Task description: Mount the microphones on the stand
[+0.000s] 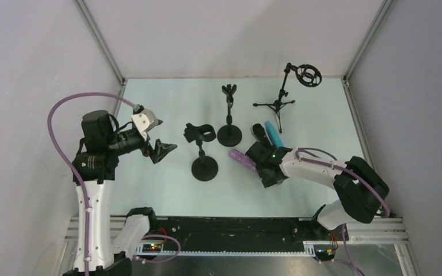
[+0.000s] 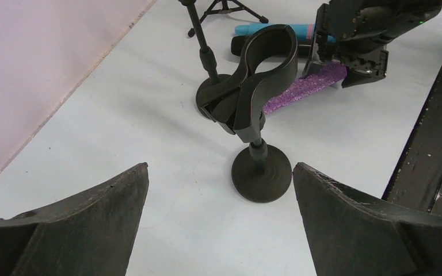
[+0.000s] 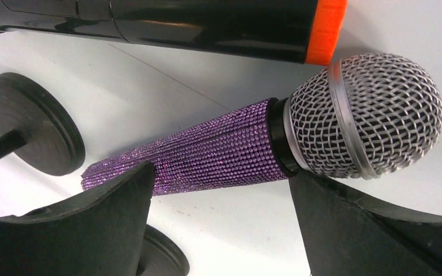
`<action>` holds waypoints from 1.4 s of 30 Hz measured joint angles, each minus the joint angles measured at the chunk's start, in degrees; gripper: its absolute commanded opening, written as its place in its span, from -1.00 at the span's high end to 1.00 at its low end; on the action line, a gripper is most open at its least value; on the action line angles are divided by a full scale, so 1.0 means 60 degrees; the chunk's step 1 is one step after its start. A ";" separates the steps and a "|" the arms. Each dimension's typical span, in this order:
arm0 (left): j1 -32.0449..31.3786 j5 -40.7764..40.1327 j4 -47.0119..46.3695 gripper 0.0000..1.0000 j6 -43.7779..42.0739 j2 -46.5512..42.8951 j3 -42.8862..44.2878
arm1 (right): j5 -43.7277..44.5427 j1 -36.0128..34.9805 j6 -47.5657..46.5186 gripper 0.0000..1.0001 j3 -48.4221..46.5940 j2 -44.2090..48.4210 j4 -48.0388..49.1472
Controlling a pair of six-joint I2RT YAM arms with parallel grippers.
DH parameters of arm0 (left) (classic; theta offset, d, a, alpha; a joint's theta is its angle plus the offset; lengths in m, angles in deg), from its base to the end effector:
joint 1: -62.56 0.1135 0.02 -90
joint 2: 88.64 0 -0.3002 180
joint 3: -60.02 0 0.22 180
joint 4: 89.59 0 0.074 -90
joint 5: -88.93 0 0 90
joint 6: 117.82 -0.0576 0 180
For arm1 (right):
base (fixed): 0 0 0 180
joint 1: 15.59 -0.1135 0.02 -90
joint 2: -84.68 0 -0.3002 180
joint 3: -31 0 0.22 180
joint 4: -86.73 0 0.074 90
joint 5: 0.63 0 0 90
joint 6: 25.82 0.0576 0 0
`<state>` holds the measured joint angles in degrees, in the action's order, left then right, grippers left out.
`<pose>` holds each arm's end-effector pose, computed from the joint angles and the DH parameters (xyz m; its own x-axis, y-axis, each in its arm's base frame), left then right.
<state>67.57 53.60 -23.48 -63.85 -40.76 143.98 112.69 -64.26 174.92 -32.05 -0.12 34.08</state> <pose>0.0931 -0.0390 0.4120 -0.0190 0.3398 -0.9403 0.8214 0.5415 0.1791 0.1698 0.1586 0.2087 -0.3539 0.8980 -0.2613 0.8141 0.4333 0.3865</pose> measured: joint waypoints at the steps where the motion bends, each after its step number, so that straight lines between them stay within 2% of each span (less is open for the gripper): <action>1: 0.0000 0.0000 0.0000 -0.99 0.0000 0.0000 0.0000 | 0.0029 0.0044 -0.0073 -0.69 -0.0109 -0.0106 -0.0044; 7: 0.0000 0.0011 0.0000 -0.99 0.0000 0.0000 0.0000 | 0.0226 0.0306 -0.0579 -0.47 -0.0634 -0.0605 -0.0215; 12: 0.0000 0.0007 0.0000 -0.99 0.0000 0.0000 0.0000 | 0.0299 0.0353 -0.0834 -0.16 -0.0652 -0.0623 -0.0197; 19: 0.0000 0.0000 0.0000 -0.99 -0.0029 -0.0084 -0.0127 | 0.0441 0.0324 -0.1344 0.01 -0.0648 -0.0437 -0.0557; 23: 0.0000 -0.0004 0.0000 -0.99 -0.0080 -0.0117 -0.0182 | 0.0484 0.0007 -0.1596 -0.03 -0.0645 0.0076 -0.1177; 25: 0.0000 -0.0004 0.0004 -0.99 -0.0080 -0.0117 -0.0182 | 0.0495 -0.0171 -0.1749 -0.21 -0.0616 0.0306 -0.1497; 29: 0.0000 -0.0004 0.0000 -0.99 -0.0080 -0.0117 -0.0182 | 0.0397 -0.0361 -0.2044 -0.42 -0.0565 0.0386 -0.1603; 33: 0.0000 -0.0015 0.0004 -0.99 -0.0084 -0.0127 -0.0182 | 0.0255 -0.0357 -0.2215 -0.55 -0.0561 0.0353 -0.1566; 37: 0.0000 -0.0011 0.0000 -0.99 -0.0084 -0.0168 -0.0182 | 0.0208 -0.0328 -0.2218 -0.55 -0.0561 0.0127 -0.1421; 42: 0.0000 -0.0007 0.0004 -0.99 -0.0080 -0.0178 -0.0182 | 0.0339 -0.0160 -0.2218 -0.45 -0.0681 -0.0342 -0.0911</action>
<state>67.57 53.56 -23.46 -64.34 -41.83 142.89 114.72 -65.22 161.61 -36.14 -2.17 28.62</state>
